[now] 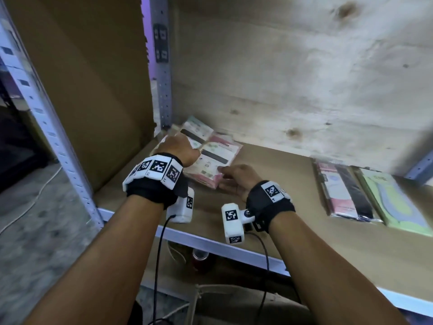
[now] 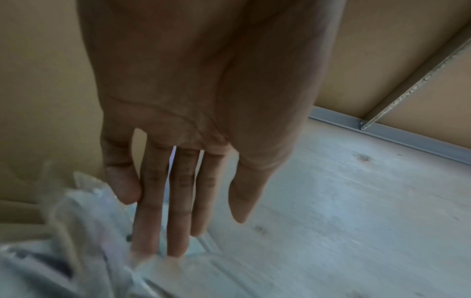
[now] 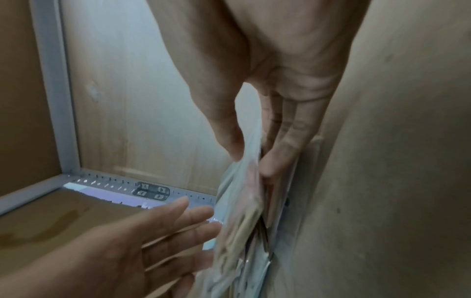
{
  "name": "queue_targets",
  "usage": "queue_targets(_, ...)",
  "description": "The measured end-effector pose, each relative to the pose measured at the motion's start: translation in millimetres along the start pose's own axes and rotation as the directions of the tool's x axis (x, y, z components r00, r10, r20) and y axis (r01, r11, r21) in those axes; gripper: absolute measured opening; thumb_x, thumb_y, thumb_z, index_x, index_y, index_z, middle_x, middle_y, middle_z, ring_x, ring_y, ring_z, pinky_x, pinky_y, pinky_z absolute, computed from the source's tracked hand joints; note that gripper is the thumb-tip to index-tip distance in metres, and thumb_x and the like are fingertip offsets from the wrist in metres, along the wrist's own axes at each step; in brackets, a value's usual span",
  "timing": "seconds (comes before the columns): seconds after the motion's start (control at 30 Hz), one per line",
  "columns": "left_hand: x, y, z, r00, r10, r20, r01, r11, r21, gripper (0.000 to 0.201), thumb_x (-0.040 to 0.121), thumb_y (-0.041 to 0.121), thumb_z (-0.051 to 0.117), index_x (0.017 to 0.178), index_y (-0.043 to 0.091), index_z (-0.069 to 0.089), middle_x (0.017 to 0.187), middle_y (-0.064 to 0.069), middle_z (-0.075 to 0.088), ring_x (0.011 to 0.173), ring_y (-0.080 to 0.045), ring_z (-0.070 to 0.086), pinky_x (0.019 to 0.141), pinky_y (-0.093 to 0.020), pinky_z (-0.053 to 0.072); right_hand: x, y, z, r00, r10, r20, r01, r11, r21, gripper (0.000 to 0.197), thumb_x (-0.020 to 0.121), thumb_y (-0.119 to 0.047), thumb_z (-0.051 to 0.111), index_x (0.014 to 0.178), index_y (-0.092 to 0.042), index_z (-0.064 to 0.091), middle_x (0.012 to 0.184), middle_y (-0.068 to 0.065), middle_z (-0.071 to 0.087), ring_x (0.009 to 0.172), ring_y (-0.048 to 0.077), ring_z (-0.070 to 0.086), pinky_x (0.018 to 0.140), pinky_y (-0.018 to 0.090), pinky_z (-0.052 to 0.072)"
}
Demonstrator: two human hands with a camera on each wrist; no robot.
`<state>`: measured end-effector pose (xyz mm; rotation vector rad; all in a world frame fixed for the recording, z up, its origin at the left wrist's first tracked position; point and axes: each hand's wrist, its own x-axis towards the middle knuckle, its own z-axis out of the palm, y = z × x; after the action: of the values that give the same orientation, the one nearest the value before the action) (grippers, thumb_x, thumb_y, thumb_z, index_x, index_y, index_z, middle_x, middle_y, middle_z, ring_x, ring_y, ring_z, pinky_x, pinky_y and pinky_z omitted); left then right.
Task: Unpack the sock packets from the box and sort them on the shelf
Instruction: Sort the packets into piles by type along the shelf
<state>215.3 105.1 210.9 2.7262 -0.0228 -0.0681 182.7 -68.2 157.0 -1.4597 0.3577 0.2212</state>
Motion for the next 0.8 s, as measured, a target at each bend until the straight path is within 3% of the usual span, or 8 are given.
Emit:
queue_targets(0.1,-6.7,3.8,7.7,0.990,-0.017,0.137,0.034,0.992,-0.120,0.038,0.091,0.037,0.060,0.113,0.007,0.070,0.115,-0.012,0.071,0.104,-0.029,0.067,0.098,-0.039,0.052,-9.7,5.3,-17.8,1.000,0.017,-0.021,-0.017,1.000,-0.021,0.014,0.086,-0.006,0.069,0.099,-0.002,0.065,0.099,0.019,0.068,0.060,0.018,0.053,0.053,0.026,0.046)
queue_targets(0.27,-19.7,24.8,22.6,0.976,0.070,0.205,-0.011,0.961,-0.277,0.029,0.094,0.029,0.061,0.108,0.007,0.072,0.108,-0.015,0.073,0.096,-0.029,0.070,0.094,-0.042,0.056,-38.7,8.1,-61.7,0.997,-0.052,-0.052,0.053,0.998,0.018,0.009,0.086,-0.004,0.068,0.095,-0.007,0.066,0.098,0.017,0.072,0.071,0.022,0.059,0.062,0.029,0.049)
queue_targets(0.37,-23.2,40.4,30.4,0.967,0.107,0.233,0.041,0.831,-0.555,0.029,0.094,0.035,0.062,0.109,0.010,0.066,0.099,-0.012,0.072,0.081,-0.027,0.072,0.077,-0.040,0.062,-60.6,1.8,-89.5,0.986,-0.141,-0.088,0.142,0.990,0.000,0.010,0.088,-0.005,0.066,0.098,-0.006,0.067,0.101,0.018,0.072,0.078,0.026,0.066,0.069,0.031,0.053)
queue_targets(0.43,-28.2,54.0,36.6,0.940,0.142,0.309,0.137,0.674,-0.726,0.044,0.092,0.040,0.064,0.119,0.006,0.060,0.103,-0.012,0.067,0.081,-0.026,0.070,0.064,-0.034,0.063,-73.7,-4.0,-107.3,0.973,-0.202,-0.115,0.197,0.979,-0.048,0.018,0.088,-0.006,0.066,0.105,0.001,0.066,0.104,0.020,0.072,0.081,0.027,0.068,0.076,0.036,0.055)
queue_targets(0.53,-36.8,72.8,44.3,0.903,0.228,0.364,0.215,0.495,-0.842,0.070,0.081,0.053,0.072,0.127,0.004,0.055,0.112,-0.016,0.062,0.084,-0.032,0.070,0.077,-0.043,0.062,-87.5,-13.3,-126.7,0.936,-0.310,-0.165,0.285,0.945,-0.159,0.024,0.088,-0.005,0.067,0.108,0.006,0.066,0.104,0.022,0.073,0.088,0.030,0.070,0.081,0.045,0.057)
queue_targets(0.63,-42.0,88.2,47.9,0.857,0.340,0.387,0.252,0.378,-0.891,0.053,0.077,0.054,0.076,0.108,0.015,0.059,0.083,-0.011,0.060,0.064,-0.029,0.071,0.091,-0.056,0.055,-98.6,-20.9,-137.2,0.874,-0.444,-0.196,0.378,0.876,-0.300,0.010,0.085,-0.006,0.070,0.095,-0.007,0.073,0.096,0.014,0.075,0.081,0.025,0.070,0.070,0.033,0.057)
queue_targets(0.73,-45.5,101.9,50.3,0.803,0.423,0.420,0.335,0.262,-0.905,0.044,0.080,0.054,0.074,0.089,0.018,0.051,0.068,-0.007,0.058,0.064,-0.029,0.071,0.096,-0.057,0.052,-105.7,-22.1,-141.7,0.837,-0.524,-0.157,0.423,0.803,-0.420,0.012,0.084,-0.010,0.072,0.094,-0.016,0.074,0.086,0.003,0.069,0.077,0.026,0.069,0.060,0.045,0.061)
queue_targets(0.8,-44.2,108.3,52.8,0.802,0.446,0.396,0.334,0.215,-0.918,0.059,0.080,0.056,0.073,0.107,0.007,0.055,0.097,-0.018,0.065,0.090,-0.037,0.073,0.094,-0.057,0.053,-107.7,-19.2,-142.7,0.805,-0.582,-0.115,0.466,0.740,-0.485,0.018,0.082,-0.013,0.074,0.099,-0.018,0.075,0.079,-0.005,0.065,0.070,0.020,0.065,0.058,0.046,0.060)
